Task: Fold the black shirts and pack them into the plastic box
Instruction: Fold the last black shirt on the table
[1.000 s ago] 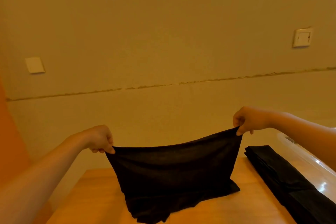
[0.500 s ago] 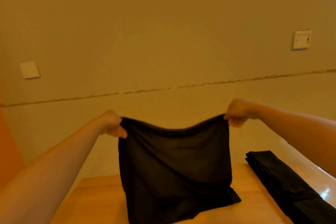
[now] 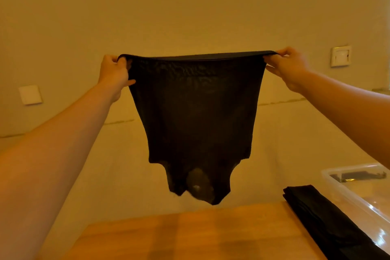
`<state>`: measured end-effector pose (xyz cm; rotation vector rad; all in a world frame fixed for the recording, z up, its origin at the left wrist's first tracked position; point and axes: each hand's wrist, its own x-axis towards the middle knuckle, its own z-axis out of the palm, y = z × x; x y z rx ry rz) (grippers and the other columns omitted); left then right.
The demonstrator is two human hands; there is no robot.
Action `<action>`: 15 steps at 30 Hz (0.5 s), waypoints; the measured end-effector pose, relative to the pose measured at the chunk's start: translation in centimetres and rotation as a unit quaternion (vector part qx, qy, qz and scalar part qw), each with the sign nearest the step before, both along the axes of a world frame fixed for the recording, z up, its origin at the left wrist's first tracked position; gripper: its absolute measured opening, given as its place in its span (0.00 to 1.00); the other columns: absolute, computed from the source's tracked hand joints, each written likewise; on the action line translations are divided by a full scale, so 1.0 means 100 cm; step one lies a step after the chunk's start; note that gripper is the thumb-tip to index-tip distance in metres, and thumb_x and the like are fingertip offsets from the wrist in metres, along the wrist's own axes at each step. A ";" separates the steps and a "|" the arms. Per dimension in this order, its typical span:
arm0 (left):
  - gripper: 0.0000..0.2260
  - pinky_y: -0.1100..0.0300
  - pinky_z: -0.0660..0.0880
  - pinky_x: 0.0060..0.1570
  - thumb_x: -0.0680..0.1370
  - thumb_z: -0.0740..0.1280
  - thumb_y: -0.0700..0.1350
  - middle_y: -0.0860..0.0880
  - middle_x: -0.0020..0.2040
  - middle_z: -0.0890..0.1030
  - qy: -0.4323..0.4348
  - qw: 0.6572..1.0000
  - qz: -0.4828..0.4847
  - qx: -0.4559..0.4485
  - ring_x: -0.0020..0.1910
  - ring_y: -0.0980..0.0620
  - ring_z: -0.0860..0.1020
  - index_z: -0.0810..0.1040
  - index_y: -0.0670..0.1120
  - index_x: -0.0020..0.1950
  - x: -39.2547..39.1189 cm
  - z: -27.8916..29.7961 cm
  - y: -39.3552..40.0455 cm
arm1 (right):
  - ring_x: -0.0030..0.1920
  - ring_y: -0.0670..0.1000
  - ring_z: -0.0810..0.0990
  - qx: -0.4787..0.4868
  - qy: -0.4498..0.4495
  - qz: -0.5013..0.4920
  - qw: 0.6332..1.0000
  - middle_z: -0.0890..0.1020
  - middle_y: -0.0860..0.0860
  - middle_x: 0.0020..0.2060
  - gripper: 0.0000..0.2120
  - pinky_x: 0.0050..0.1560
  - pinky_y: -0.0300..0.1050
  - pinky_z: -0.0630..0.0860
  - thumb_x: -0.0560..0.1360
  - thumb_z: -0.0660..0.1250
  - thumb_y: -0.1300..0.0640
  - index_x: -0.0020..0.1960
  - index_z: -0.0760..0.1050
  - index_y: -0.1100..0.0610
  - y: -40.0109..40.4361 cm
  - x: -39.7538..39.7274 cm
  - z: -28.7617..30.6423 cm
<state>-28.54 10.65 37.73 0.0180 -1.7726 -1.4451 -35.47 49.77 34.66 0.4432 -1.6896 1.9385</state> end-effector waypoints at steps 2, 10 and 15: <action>0.04 0.48 0.79 0.51 0.84 0.56 0.44 0.46 0.60 0.76 -0.021 1.000 -0.004 0.000 0.59 0.52 0.77 0.64 0.45 0.56 0.001 -0.017 -0.004 | 0.50 0.50 0.83 0.019 -0.025 -0.004 0.999 0.81 0.57 0.48 0.08 0.52 0.44 0.80 0.76 0.69 0.62 0.42 0.69 0.56 0.002 -0.001 -0.014; 0.03 0.54 0.76 0.39 0.81 0.63 0.40 0.40 0.40 0.82 -0.150 0.982 0.014 -0.110 0.30 0.53 0.81 0.70 0.43 0.49 0.023 -0.103 -0.031 | 0.40 0.48 0.80 0.175 -0.126 -0.046 0.975 0.80 0.54 0.40 0.06 0.49 0.47 0.79 0.77 0.67 0.62 0.42 0.72 0.58 0.011 0.008 -0.081; 0.01 0.59 0.74 0.35 0.78 0.67 0.38 0.41 0.38 0.82 -0.202 0.936 0.039 -0.286 0.32 0.52 0.80 0.76 0.40 0.47 0.062 -0.153 -0.051 | 0.46 0.53 0.79 0.287 -0.179 -0.063 0.939 0.79 0.53 0.42 0.03 0.50 0.47 0.77 0.74 0.71 0.61 0.43 0.77 0.60 0.028 0.027 -0.125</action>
